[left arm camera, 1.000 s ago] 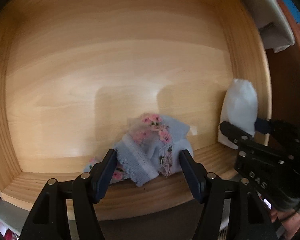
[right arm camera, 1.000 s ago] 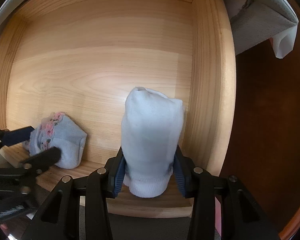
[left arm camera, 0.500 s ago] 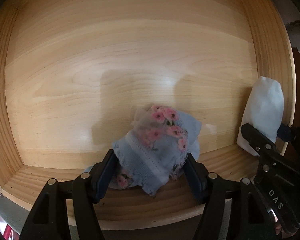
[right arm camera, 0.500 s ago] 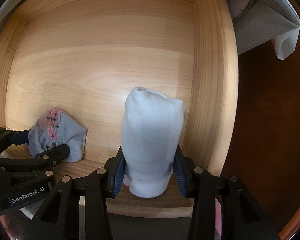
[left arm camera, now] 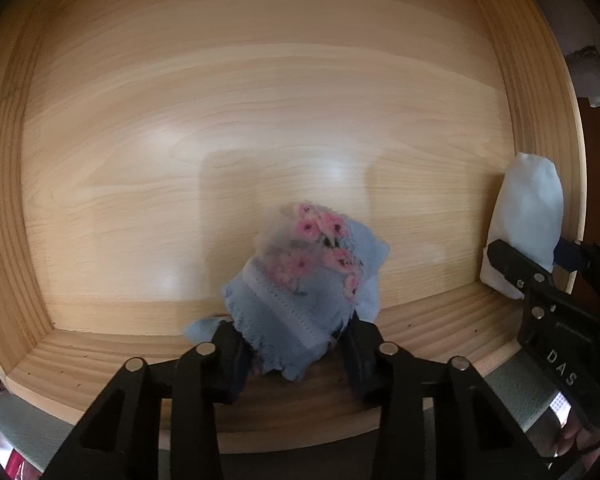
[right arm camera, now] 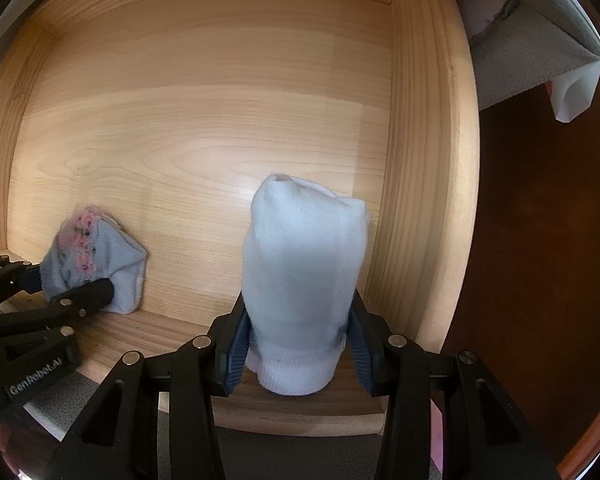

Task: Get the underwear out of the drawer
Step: 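Lift the flowered sock with the left gripper toward the white box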

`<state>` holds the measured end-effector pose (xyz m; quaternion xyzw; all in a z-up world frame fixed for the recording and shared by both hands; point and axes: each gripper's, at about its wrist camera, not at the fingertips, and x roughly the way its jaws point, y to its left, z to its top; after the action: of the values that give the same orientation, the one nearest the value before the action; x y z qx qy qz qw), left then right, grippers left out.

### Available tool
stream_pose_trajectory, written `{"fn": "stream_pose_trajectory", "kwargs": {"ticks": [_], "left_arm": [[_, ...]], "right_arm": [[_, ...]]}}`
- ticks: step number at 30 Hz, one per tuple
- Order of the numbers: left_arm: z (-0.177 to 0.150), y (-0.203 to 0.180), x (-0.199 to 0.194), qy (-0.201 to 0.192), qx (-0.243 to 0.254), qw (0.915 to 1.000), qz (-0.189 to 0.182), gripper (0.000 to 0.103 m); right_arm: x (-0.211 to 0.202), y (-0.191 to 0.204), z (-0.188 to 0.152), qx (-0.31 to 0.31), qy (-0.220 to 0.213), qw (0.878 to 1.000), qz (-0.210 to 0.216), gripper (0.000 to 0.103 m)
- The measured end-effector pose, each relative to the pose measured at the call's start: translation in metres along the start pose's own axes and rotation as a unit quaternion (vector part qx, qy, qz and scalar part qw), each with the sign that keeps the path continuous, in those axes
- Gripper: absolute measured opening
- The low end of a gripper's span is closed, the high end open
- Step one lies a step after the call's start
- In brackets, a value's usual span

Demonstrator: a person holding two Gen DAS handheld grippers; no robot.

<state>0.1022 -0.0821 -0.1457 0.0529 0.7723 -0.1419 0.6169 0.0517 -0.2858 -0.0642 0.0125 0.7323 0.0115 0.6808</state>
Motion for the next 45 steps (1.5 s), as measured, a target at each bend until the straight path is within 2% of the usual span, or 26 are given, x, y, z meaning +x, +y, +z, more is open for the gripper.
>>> {"fn": "stream_pose_trajectory", "kwargs": {"ticks": [11,16,26,33,45], "left_arm": [[-0.002,0.016,-0.010,-0.004,-0.011,0.9998,0.013,0.031],[-0.004,0.015,-0.016,-0.014,-0.014,0.9993,0.031,0.029],[-0.023,0.016,-0.035,-0.037,-0.017,0.9990,0.020,0.028],[-0.036,0.023,-0.054,-0.061,-0.013,0.9980,0.014,0.028],[-0.052,0.029,-0.112,-0.131,-0.003,0.9913,0.012,0.028]], "right_arm": [[0.009,0.028,0.005,-0.004,0.006,1.000,-0.007,0.041],[0.014,0.041,0.008,-0.008,0.012,1.000,-0.008,0.042],[0.016,0.051,0.014,-0.010,0.019,1.000,-0.014,0.043],[0.016,0.052,0.012,-0.014,0.023,0.999,-0.020,0.043],[0.022,0.073,0.017,-0.018,0.028,0.999,-0.028,0.043]]}}
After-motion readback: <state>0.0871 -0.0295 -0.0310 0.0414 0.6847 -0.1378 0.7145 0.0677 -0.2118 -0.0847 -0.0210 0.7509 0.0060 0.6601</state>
